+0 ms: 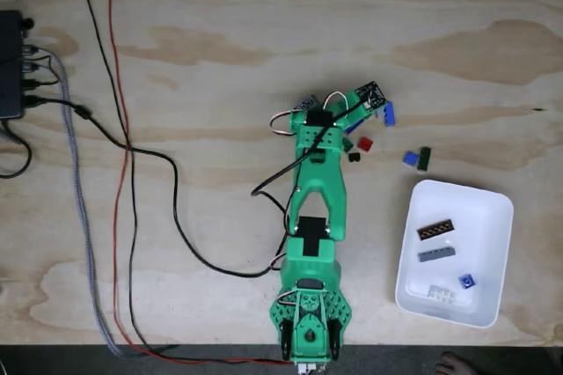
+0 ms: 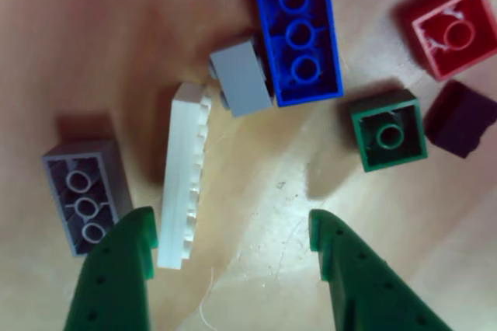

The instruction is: Put all lego bricks in the bin.

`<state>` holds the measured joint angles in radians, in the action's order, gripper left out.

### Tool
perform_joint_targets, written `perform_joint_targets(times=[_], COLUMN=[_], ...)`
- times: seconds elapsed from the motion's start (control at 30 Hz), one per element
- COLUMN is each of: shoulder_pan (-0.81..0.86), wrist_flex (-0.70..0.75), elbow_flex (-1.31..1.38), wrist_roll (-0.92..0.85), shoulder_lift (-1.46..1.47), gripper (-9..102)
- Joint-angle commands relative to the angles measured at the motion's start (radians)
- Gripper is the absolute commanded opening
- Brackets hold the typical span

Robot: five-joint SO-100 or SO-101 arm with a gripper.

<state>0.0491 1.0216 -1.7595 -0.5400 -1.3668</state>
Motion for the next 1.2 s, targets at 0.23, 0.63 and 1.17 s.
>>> perform_joint_targets(times=[0.23,0.63,1.17], shoulder_pan=[0.051,0.212,1.201], wrist_flex=[-0.040,0.143,-0.377], elbow_flex=[0.086,-0.140,-0.847], wrist_roll=[-0.031,-0.288,-1.009], shoulder_lift=[0.026,-1.258,-1.117], gripper=[0,0,18])
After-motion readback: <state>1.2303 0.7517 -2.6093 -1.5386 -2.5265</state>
